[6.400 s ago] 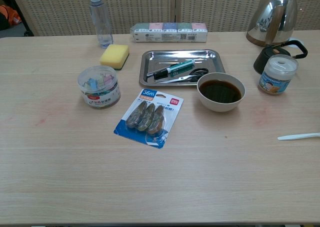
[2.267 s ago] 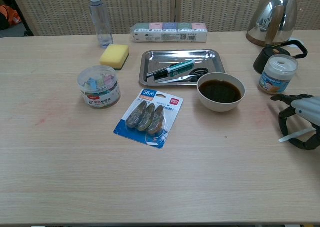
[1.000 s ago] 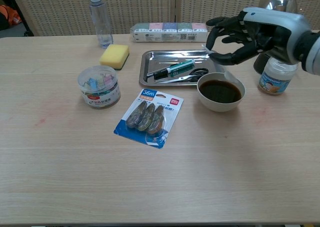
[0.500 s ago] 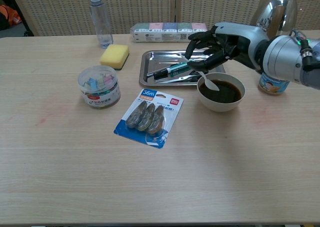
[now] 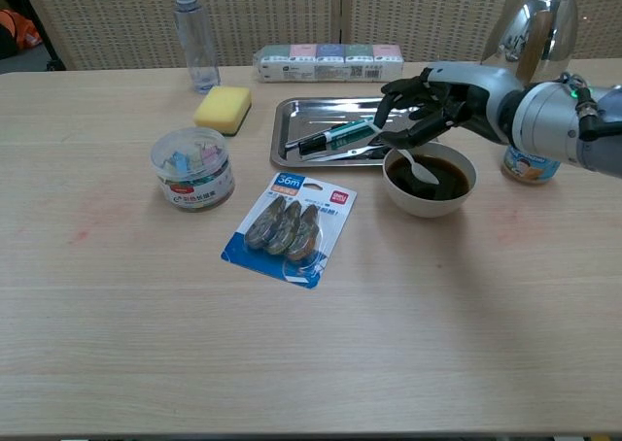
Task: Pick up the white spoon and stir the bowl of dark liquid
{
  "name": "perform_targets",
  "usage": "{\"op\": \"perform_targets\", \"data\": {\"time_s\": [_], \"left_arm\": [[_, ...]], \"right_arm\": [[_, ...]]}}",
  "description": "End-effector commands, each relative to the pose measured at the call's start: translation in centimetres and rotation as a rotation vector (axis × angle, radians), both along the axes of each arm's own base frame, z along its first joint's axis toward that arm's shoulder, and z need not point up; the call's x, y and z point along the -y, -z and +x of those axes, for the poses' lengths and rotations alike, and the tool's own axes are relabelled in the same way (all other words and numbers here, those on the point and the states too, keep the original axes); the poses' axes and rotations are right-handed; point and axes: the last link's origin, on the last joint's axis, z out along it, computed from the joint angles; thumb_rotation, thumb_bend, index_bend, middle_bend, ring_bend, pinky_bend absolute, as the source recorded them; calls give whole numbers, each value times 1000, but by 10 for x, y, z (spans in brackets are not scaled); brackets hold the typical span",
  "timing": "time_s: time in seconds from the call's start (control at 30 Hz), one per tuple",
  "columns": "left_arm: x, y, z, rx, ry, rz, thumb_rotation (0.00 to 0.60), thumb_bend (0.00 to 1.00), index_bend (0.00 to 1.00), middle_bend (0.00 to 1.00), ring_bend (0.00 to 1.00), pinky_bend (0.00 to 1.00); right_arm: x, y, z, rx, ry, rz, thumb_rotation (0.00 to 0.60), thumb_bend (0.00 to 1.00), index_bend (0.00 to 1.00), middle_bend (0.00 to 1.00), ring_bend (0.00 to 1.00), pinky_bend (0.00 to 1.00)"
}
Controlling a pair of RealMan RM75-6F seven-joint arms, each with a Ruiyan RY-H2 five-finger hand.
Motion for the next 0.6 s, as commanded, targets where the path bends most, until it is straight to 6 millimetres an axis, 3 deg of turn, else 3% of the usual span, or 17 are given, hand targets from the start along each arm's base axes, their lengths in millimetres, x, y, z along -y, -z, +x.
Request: {"op": "perform_targets", "data": {"time_s": [0.03,0.37,0.6], "left_arm": [[-1,1,0,-1,-2,0,600,72,0,0,0,0],[-1,3,1,-4,2,-9,600,71,0,0,0,0],[0,4,3,-3,12,-15,600,71,0,0,0,0]], "right_arm": [[2,-2,-7,-17,3,5,600,440,609,0,0,0],[-8,-12,-30,-32,14,25,600,440,612,0,0,0],[-18,-5,-34,-17,10,44,600,440,613,0,0,0]]}}
